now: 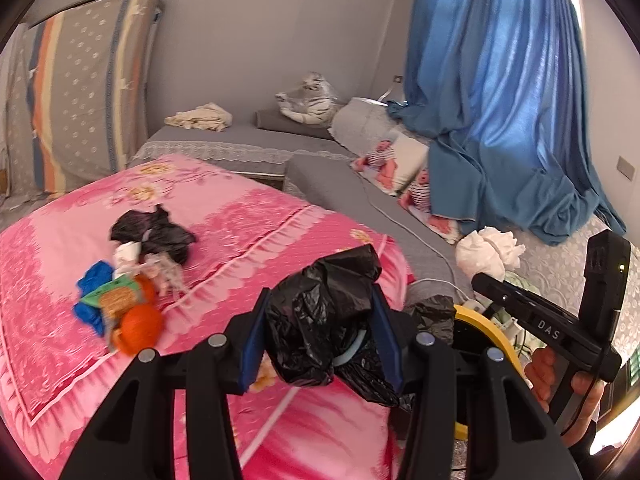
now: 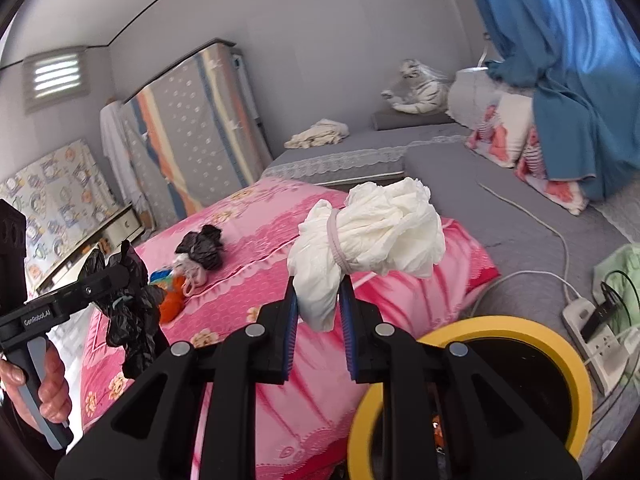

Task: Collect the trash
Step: 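Carry the black bag and white tissue to the yellow bin and release both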

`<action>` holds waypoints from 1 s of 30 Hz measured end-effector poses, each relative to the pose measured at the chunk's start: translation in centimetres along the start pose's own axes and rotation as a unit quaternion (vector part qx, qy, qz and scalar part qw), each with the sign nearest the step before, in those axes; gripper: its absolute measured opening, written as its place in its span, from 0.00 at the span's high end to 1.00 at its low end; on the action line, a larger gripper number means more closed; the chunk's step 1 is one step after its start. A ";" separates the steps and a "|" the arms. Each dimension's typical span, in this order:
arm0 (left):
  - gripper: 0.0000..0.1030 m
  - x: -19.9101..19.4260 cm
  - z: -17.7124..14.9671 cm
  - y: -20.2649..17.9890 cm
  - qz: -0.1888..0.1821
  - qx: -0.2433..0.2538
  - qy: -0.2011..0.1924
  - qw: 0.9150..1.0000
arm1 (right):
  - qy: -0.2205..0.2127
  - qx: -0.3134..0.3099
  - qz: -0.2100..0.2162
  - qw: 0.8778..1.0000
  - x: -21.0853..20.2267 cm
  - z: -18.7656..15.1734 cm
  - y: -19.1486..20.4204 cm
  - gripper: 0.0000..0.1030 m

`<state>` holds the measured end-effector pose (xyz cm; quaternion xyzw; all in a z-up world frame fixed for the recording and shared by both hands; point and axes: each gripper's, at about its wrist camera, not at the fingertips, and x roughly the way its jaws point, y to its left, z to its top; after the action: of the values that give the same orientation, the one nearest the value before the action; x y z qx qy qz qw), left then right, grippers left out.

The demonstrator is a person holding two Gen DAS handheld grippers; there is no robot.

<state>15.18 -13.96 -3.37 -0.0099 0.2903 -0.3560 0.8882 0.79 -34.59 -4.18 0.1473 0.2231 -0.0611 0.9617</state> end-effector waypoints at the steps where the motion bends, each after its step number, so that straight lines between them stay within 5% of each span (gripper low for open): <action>1: 0.56 0.4 0.1 -0.6 -0.006 0.005 0.001 1.000 | -0.002 0.003 -0.005 1.000 -0.3 0.0 -0.4 0.82; 18: 0.56 7.4 -0.4 -9.4 -0.088 0.063 0.049 0.993 | 0.012 0.071 -0.111 0.991 -3.5 -2.7 -8.3 0.82; 30: 0.56 11.6 -3.0 -13.2 -0.119 0.063 0.080 0.988 | 0.024 0.112 -0.128 0.985 -4.5 -5.3 -12.1 0.82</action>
<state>12.00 -30.63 -8.78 0.0400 0.3345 -0.4760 0.8124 -7.64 -44.23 -9.80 0.2257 0.2550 -0.2045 0.9177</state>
